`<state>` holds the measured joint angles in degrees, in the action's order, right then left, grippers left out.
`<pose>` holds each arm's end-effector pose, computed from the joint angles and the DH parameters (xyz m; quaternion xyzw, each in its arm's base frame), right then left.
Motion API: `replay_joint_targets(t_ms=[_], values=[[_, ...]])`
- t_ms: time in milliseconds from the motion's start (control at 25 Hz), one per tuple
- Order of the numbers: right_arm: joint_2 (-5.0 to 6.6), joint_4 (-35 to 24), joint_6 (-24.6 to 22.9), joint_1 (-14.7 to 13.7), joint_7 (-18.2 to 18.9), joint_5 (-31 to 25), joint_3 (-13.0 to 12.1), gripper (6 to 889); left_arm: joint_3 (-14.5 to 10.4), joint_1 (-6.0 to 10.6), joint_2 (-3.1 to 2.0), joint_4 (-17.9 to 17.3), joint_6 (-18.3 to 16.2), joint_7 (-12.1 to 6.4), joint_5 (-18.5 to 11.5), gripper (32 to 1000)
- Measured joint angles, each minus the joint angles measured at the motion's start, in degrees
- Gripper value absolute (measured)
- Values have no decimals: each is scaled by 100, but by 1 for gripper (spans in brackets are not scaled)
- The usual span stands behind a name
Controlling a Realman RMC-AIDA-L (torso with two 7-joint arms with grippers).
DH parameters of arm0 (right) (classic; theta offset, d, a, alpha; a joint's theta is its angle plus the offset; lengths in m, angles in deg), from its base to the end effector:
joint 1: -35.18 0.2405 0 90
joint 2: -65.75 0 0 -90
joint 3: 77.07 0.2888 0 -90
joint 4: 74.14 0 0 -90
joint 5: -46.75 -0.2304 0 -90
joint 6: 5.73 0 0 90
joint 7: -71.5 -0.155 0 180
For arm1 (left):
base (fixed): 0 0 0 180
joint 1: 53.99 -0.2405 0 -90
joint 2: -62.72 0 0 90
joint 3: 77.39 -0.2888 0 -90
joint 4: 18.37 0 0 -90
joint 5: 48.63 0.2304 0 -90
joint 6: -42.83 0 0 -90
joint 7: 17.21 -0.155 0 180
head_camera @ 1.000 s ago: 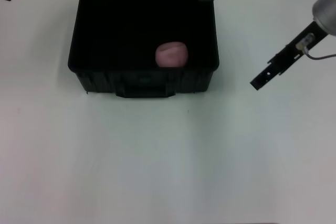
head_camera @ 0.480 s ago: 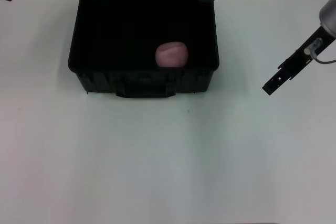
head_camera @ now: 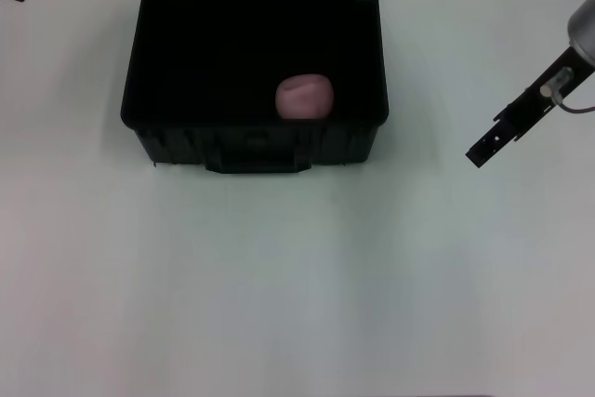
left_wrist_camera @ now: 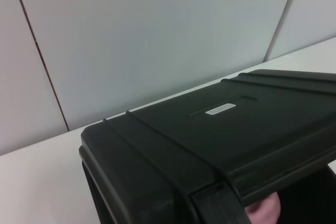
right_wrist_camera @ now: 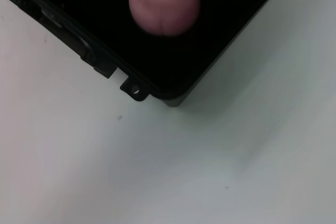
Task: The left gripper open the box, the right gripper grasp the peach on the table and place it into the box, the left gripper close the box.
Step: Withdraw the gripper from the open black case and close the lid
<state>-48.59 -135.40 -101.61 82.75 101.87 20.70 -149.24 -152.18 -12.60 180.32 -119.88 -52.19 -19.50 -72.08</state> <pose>0.2074 0.4290 0.0041 -0.8730 0.3888 -0.2506 0.1548 -0.0926 0.4128 0.0659 -0.8393 -0.4065 0.0360 0.3591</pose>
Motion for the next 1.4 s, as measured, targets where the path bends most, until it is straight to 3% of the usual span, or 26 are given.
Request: replay_joint_targets(t_ms=[520,720,1160,1400], values=[[0,18,49,-29,20,4,10,868,-9,-11,4,-16,-1,86,34,536],[0,18,56,-29,22,3,10,868,-245,-12,5,-18,-40,110,210,539],[0,17,55,-27,23,3,10,868,-279,-1,8,-7,-60,125,297,775],[0,17,52,-29,30,3,10,868,-282,8,4,-10,-106,103,286,857]])
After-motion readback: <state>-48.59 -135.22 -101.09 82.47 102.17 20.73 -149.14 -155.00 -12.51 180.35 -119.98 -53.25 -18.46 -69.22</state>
